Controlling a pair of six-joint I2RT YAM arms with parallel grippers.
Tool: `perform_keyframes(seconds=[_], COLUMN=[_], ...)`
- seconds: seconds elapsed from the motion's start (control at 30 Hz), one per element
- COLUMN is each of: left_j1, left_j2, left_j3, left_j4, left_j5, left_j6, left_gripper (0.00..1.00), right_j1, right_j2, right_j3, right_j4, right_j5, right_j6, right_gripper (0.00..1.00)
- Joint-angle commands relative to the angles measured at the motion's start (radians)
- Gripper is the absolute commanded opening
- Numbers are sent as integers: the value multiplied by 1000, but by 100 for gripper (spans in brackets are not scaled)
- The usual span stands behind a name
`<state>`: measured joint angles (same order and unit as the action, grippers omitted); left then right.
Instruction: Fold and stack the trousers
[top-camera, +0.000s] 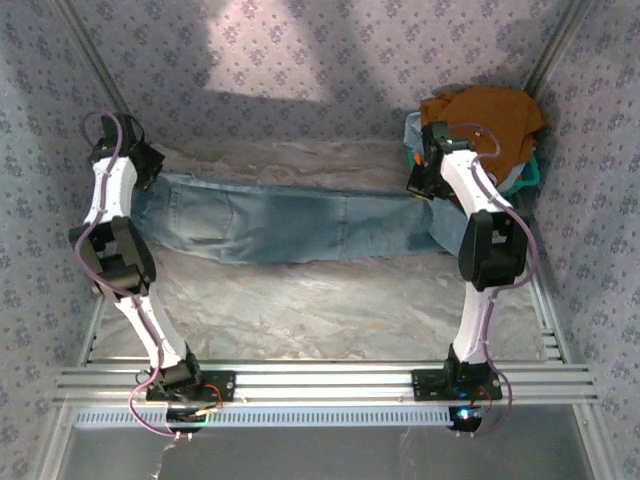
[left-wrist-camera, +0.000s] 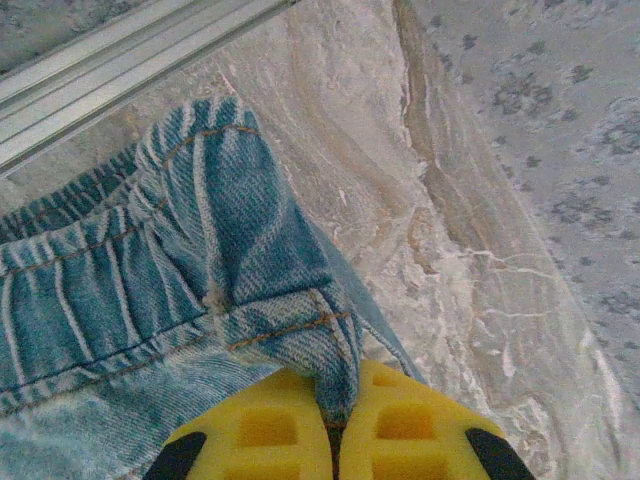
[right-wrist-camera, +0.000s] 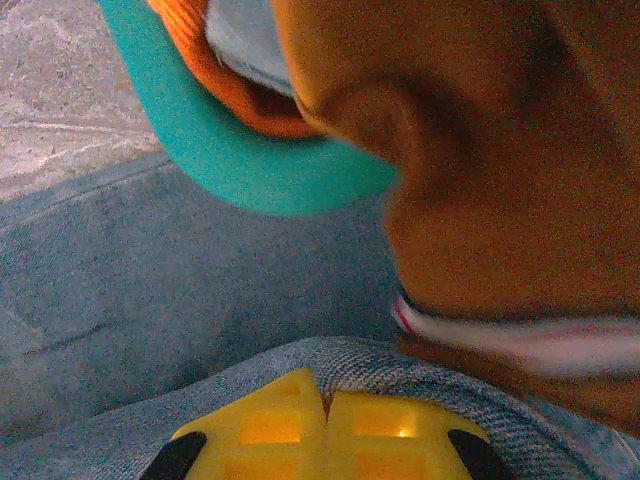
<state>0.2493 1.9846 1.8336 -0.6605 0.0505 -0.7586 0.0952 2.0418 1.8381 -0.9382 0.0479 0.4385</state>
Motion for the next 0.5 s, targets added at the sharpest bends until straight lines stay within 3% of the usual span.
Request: perform_keyframes(seconds=[0.0,0.07,0.13,0.17,0.2,0.27,0.37,0.47], left_j1=[4,3,1,-2,-4,-9,-18,-25], left_j2=[60,114,164,195,227,273,269,190], left_j3=[112,197,252,292,329,383,376,283], left_j4=[-13,-64,-79,-101,-128,-172,-181,-150], left_j5=[-54,-58,-52,-47,-36,-13,-2,-2], left_j6=[52,55,61,63,70,87,117,111], left_gripper=[0,0,0,4,21,54,77,81], right_j1=[-6,-8,-7,-4,1,18,65,127], right_j2=[34,53,88,110,130,144,99,42], right_j3=[78,104,153,185,218,252,240,221], right_j4=[-27,-20,-36,-57,-83,-120,-123,-138], right_j5=[89,88,87,83,80,84,111,191], right_j6=[-57,-71,-76,-78,-79,-74,-77,-85], right_gripper=[0,0,6,14,29,42,53,59])
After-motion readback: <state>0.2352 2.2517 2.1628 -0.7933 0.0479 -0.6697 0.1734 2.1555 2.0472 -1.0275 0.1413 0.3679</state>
